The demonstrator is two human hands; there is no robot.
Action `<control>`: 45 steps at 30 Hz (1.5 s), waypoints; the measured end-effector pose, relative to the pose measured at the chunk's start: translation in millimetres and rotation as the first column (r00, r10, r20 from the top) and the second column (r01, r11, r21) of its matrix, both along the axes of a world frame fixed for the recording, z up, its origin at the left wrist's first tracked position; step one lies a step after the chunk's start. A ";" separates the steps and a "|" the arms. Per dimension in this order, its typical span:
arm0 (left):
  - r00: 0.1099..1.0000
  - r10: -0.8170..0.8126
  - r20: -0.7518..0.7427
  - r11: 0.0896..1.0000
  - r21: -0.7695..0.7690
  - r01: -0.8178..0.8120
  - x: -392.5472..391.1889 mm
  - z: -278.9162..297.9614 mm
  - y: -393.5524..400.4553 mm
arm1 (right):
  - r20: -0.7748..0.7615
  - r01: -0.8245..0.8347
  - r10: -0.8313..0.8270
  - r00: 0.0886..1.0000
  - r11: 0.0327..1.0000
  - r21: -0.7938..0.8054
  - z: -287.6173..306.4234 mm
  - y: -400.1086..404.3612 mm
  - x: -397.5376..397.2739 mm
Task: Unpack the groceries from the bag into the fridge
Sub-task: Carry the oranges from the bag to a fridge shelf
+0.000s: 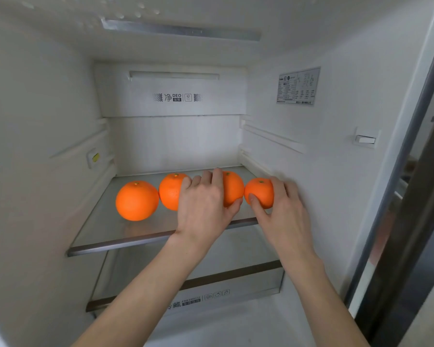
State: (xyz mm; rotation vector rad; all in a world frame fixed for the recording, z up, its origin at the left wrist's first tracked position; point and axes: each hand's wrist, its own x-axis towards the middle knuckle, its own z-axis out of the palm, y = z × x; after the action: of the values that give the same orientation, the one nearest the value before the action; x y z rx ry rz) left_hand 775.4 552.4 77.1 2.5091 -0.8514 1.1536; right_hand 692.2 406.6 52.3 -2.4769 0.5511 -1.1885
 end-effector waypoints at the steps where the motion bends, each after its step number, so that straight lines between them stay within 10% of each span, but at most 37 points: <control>1: 1.000 -0.006 -0.007 1.000 -0.002 0.006 0.4 -0.5 -0.5 | -0.002 0.004 -0.004 1.000 1.000 -0.008 -1.4 -0.4 0.4; 45: 0.908 -0.406 -0.101 0.898 -0.229 0.376 -192.9 -93.9 112.0 | -0.156 0.139 -0.207 0.966 0.922 -0.361 -52.9 113.7 -231.6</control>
State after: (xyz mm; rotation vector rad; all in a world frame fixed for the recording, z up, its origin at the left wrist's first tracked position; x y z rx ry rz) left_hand 582.5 664.4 -16.8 2.0955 -1.0753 0.8606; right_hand 460.7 520.3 -0.6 -2.9193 0.6757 -1.2080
